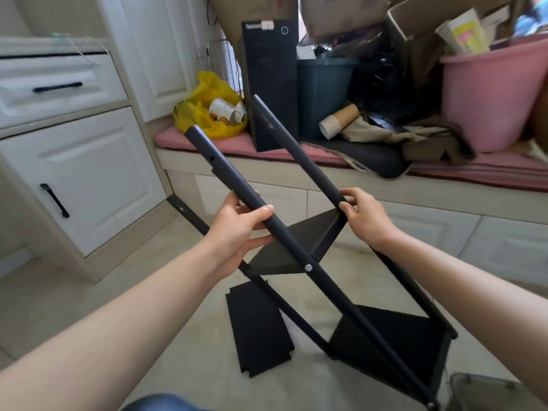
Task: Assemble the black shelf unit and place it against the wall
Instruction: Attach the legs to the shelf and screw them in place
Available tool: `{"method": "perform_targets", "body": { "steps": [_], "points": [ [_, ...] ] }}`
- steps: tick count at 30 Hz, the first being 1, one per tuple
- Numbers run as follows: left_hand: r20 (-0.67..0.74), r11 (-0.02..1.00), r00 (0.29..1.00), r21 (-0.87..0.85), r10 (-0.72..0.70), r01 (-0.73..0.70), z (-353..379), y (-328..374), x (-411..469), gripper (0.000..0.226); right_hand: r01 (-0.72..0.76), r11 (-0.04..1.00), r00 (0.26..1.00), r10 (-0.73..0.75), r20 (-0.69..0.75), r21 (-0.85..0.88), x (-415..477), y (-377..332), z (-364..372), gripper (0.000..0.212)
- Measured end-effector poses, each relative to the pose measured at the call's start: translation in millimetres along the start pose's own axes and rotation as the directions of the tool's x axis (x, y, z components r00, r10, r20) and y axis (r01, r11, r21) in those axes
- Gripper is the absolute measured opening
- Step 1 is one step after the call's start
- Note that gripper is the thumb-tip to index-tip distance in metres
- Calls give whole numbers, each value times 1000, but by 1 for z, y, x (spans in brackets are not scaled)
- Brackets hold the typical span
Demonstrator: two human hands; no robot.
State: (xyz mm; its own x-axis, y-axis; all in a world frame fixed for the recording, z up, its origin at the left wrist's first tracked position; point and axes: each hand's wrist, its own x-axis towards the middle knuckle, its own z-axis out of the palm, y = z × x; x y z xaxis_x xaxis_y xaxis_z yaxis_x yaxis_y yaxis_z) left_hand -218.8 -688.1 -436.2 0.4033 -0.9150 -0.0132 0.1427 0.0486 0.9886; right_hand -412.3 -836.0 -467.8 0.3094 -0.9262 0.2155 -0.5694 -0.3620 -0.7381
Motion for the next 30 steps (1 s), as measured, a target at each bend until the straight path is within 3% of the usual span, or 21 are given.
{"method": "perform_targets", "body": {
  "steps": [9,13,20,27,30],
  "points": [
    [233,959,970,251,72,-131,44,16,-4,43,-84,996,994,85,69,-16,-44,36,-60,26],
    [366,942,927,278,78,-189,69,14,-15,41,-159,987,981,162,105,-38,-69,54,-93,19],
    [532,936,845,265,58,-231,92,3,-32,42,-278,957,951,260,169,89,-115,85,-124,12],
    [541,904,836,309,88,-295,90,-2,-37,49,-207,973,958,180,222,101,-139,88,-123,37],
    [517,900,850,315,102,-300,88,-5,-36,50,-205,975,957,181,225,89,-142,84,-122,31]
  ]
}}
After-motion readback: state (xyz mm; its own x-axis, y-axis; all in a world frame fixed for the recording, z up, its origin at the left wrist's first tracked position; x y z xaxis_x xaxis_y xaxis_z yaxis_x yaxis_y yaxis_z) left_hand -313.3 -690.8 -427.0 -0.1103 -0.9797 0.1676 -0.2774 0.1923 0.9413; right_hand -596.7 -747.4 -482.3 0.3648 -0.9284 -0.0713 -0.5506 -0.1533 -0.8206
